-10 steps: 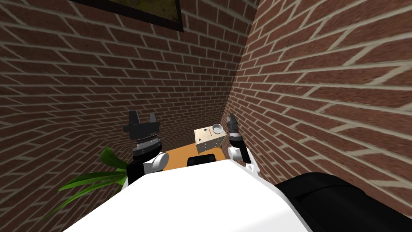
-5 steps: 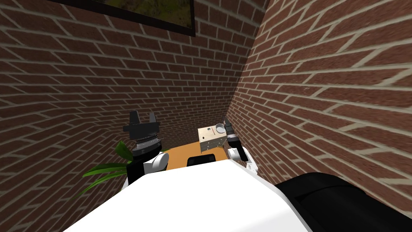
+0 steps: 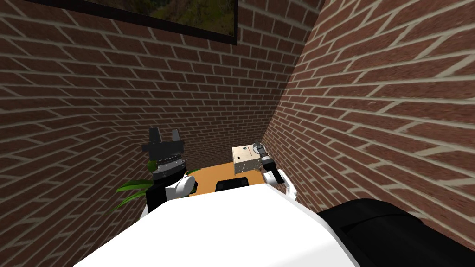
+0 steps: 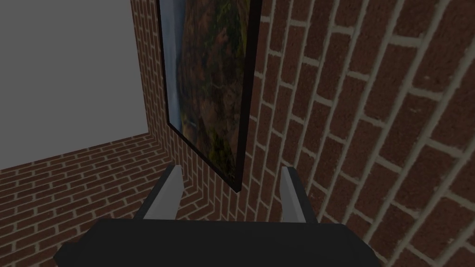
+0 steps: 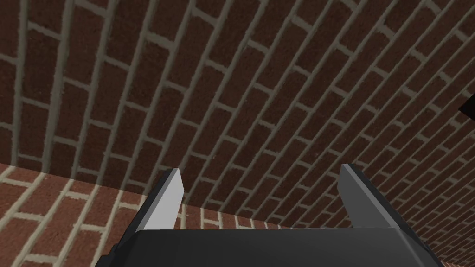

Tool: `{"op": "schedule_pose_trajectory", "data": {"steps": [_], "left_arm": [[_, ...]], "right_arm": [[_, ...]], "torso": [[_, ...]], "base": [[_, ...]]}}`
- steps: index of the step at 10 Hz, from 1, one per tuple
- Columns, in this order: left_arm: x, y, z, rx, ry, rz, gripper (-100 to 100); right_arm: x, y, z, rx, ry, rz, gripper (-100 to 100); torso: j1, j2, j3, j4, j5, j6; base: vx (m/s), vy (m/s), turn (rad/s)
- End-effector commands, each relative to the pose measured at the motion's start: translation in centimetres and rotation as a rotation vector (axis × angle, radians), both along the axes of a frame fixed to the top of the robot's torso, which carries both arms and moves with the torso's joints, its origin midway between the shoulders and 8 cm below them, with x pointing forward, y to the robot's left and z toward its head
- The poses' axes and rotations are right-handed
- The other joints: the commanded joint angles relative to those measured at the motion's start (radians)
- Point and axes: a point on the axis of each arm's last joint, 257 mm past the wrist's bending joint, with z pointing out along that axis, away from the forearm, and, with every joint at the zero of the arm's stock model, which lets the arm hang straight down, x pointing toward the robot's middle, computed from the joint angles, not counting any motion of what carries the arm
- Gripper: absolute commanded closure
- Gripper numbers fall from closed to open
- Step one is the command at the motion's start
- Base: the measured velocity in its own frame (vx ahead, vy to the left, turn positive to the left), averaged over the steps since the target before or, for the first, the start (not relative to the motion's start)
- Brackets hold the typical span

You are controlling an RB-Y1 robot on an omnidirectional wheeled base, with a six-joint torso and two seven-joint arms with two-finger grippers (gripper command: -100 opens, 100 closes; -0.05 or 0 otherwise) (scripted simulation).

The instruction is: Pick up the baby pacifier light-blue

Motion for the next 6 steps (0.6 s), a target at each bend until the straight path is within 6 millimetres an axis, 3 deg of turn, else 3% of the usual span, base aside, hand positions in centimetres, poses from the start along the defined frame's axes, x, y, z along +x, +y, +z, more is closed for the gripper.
{"op": "schedule_pose_trajectory", "data": {"steps": [1,2,5,6], "left_arm": [[0.0,0.0,0.0,0.0,0.0,0.0,0],[0.0,0.0,0.0,0.0,0.0,0.0,0],[0.0,0.0,0.0,0.0,0.0,0.0,0],[0.0,0.0,0.0,0.0,0.0,0.0,0]], "right_arm": [[-0.1,-0.5,-2.9,-0.064,0.062,0.005,-100],[-0.2,-0.8,-3.9,-0.065,0.082,-0.001,-100],[-0.8,-2.6,-11.5,-0.247,0.253,0.008,-100],[-1.1,-3.2,-12.8,-0.249,0.28,0.001,-100]], "torso": [[0.0,0.0,0.0,0.0,0.0,0.0],[0.0,0.0,0.0,0.0,0.0,0.0],[0.002,-0.002,-0.001,0.0,0.0,-0.001],[0.003,-0.001,-0.001,0.0,0.001,0.0]], "base": [[-0.009,0.092,0.111],[-0.001,0.078,0.051],[0.011,0.127,0.172],[0.015,0.108,0.057]]}}
